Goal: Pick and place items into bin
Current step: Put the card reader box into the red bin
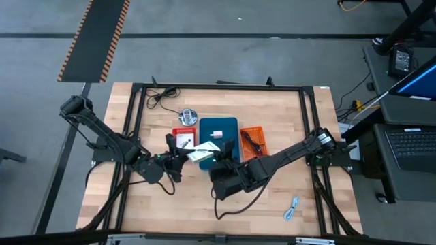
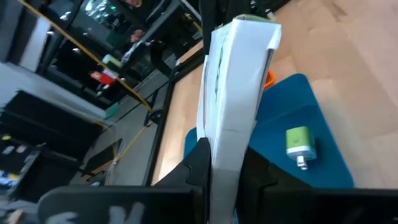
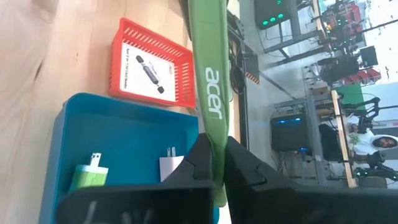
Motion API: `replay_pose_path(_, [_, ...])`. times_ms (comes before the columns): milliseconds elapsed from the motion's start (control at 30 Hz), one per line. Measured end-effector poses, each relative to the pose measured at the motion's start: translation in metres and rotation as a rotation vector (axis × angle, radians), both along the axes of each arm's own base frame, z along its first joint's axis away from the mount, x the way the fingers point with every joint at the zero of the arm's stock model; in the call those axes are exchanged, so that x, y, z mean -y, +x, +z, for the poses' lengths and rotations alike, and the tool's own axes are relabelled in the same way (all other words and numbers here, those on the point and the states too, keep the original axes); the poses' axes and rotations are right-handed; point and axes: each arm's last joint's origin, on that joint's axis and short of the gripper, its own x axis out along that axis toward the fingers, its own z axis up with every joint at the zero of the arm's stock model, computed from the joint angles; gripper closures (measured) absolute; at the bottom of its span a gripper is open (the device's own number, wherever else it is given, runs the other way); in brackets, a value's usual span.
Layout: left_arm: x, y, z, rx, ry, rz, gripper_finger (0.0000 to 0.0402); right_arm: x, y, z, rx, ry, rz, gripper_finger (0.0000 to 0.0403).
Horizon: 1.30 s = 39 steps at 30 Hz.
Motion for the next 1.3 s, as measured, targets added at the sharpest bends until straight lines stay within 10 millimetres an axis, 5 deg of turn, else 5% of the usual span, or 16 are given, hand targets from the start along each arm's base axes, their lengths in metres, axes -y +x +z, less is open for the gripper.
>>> replay_pose_path(567, [0.014,-0.012,0.002,0.042,0.067,0.037,0.0372,0.002,-0.029,-0.003,-0.042,0.043,-0.166,0.0316])
replay_pose_path(900, [0.013,-0.013,0.002,0.06,0.067,0.066,0.0372,-0.018,-0.064,-0.03,0.081,0.051,-0.256,0.0396])
replay_pose_path(1300, [0.007,-0.008,0.002,0.071,0.011,0.085,0.0372,-0.006,-0.109,-0.051,0.328,0.444,-0.096,0.0403])
